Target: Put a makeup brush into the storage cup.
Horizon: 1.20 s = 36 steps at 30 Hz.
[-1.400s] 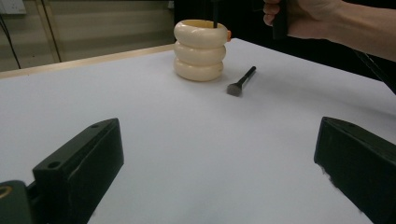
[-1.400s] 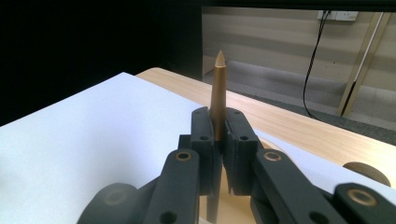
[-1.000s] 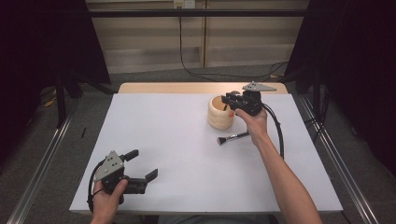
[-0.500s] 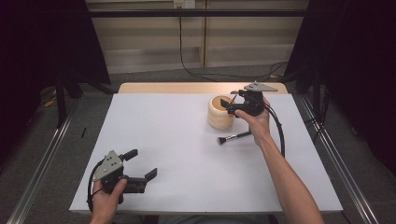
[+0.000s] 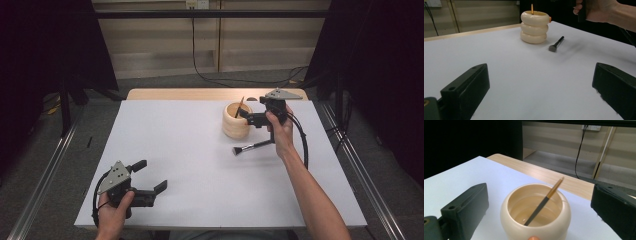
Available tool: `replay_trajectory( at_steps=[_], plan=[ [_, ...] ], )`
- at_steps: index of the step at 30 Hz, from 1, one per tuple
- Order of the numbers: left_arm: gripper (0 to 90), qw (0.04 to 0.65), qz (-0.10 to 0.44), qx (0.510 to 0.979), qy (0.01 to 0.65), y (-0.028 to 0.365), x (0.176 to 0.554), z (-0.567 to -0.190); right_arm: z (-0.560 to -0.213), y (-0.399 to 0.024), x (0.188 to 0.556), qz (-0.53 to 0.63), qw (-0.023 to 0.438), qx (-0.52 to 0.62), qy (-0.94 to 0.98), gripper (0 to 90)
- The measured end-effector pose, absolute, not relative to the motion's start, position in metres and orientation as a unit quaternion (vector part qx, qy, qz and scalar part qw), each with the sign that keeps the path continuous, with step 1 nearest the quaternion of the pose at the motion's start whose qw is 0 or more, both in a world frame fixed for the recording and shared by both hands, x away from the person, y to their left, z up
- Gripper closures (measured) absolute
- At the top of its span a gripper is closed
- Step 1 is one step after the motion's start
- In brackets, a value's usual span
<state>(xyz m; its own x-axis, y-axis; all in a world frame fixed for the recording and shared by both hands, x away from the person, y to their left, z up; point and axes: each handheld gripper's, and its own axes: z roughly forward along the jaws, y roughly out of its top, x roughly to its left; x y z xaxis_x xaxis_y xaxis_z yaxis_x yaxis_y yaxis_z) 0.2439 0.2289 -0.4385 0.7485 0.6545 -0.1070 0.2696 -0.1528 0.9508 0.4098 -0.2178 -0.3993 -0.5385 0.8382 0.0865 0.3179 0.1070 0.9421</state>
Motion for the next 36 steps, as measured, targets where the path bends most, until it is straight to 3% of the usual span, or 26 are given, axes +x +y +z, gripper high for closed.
replay_trajectory(
  at_steps=[36],
  plan=[
    [1.3,0.575,0.178,0.735,0.311,0.231,0.241,-0.435,-0.4,-0.253,0.333,0.544,0.269,0.403,0.685,0.0]
  ],
)
